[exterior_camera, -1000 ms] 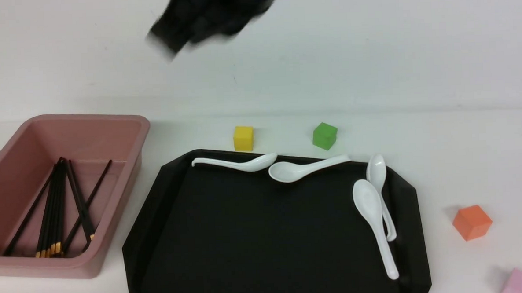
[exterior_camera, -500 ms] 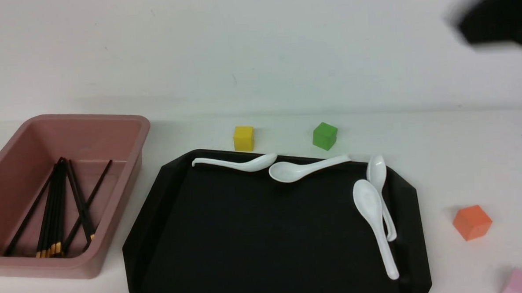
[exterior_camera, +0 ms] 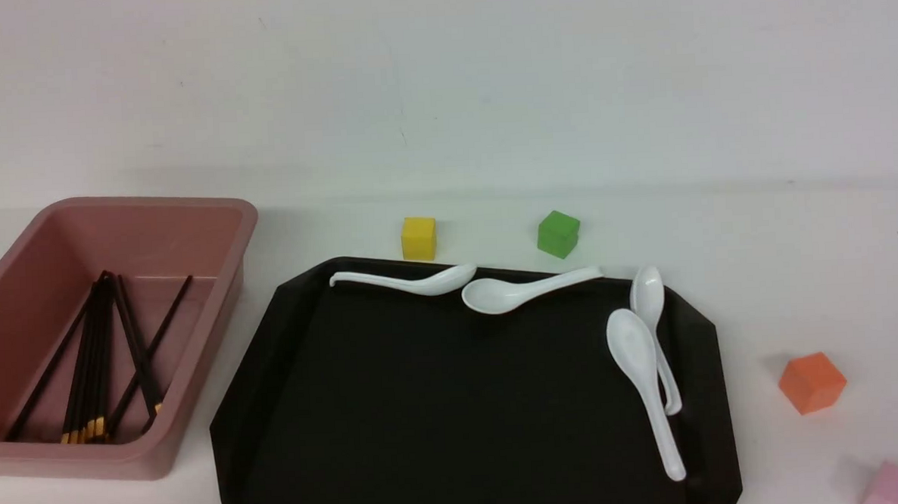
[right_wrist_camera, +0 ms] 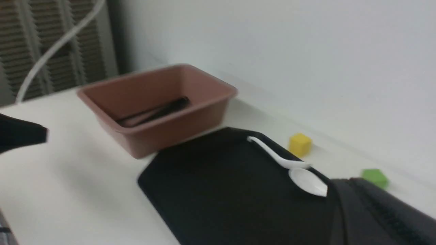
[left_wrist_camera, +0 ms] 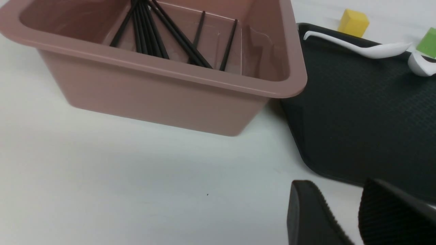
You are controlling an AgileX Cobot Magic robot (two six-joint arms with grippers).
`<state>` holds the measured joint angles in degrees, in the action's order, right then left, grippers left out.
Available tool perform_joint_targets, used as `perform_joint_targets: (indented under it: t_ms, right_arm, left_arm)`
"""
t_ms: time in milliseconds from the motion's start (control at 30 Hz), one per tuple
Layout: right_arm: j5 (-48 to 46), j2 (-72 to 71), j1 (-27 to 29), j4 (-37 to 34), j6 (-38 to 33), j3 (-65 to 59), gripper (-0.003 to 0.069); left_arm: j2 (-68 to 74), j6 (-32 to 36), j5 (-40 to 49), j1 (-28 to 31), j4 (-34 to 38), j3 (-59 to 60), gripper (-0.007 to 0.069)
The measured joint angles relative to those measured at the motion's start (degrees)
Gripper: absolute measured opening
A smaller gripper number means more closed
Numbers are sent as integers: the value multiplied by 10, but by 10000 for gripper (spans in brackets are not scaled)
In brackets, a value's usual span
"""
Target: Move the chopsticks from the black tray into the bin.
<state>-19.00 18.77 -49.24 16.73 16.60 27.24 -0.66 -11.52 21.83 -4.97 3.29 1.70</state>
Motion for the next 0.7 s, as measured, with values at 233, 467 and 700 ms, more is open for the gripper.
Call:
perform_joint_targets:
  t_ms: [233,467,700]
  right_arm:
    - [60,2,0,5,27,-54,16]
    - [54,2,0,5,29,-67,22]
    - [48,2,0,5,30,-67,22]
  left_arm:
    - [0,0,0,0,0,0,239]
    - [0,0,0,0,0,0,239]
    - [0,0,0,0,0,0,239]
